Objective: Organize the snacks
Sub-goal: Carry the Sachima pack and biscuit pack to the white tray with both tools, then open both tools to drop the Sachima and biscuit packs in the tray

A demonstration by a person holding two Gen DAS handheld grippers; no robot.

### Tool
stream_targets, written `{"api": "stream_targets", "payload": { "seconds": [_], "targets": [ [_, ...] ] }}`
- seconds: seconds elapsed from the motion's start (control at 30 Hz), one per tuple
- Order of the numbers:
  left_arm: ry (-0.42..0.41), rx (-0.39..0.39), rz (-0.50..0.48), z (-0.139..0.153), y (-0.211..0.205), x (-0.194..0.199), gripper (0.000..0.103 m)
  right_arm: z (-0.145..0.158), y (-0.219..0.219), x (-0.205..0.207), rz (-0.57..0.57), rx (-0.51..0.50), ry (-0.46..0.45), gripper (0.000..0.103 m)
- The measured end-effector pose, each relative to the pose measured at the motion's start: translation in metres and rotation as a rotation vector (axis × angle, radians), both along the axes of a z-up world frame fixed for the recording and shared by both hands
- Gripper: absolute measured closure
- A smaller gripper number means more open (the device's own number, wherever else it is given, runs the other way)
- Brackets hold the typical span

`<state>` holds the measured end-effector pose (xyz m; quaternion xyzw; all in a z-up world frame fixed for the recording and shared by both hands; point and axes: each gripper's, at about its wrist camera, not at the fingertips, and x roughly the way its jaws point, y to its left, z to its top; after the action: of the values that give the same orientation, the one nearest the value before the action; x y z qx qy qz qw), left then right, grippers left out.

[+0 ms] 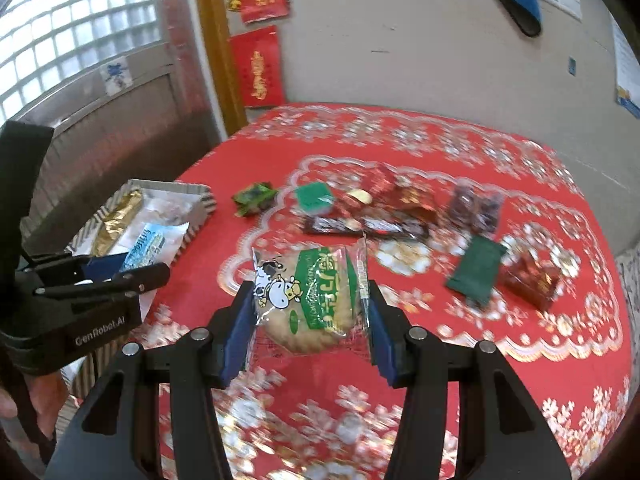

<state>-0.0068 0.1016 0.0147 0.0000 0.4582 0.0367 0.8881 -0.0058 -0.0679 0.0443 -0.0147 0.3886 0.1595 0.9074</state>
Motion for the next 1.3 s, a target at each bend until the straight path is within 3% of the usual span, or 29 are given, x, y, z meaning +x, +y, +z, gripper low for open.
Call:
{"api": "stream_targets", "payload": {
  "seconds": [0.33,0.67,0.9,1.07,1.3],
  "targets": [
    [-0.019,0.009,0.130,0.013,0.081,-0.010,0.071,0.003,0.075,0.011,0.118,0.020,0.007,0.051],
    [0.013,0.010,0.261,0.000,0.158,-0.018,0.071,0.000,0.148,0.014,0.229,-0.032,-0.007,0.051],
    [0.073,0.006,0.275,-0.022,0.183,-0.021,0.071,-0.017,0.190,0.026,0.304,-0.023,0.066,0.051],
    [0.098,0.007,0.301,-0.036,0.195,-0.024,0.071,-0.043,0.221,0.033,0.348,-0.072,0.116,0.051],
    [0.132,0.001,0.310,-0.054,0.201,-0.025,0.071,-0.072,0.236,0.035,0.392,-0.094,0.175,0.051]
  ]
}}
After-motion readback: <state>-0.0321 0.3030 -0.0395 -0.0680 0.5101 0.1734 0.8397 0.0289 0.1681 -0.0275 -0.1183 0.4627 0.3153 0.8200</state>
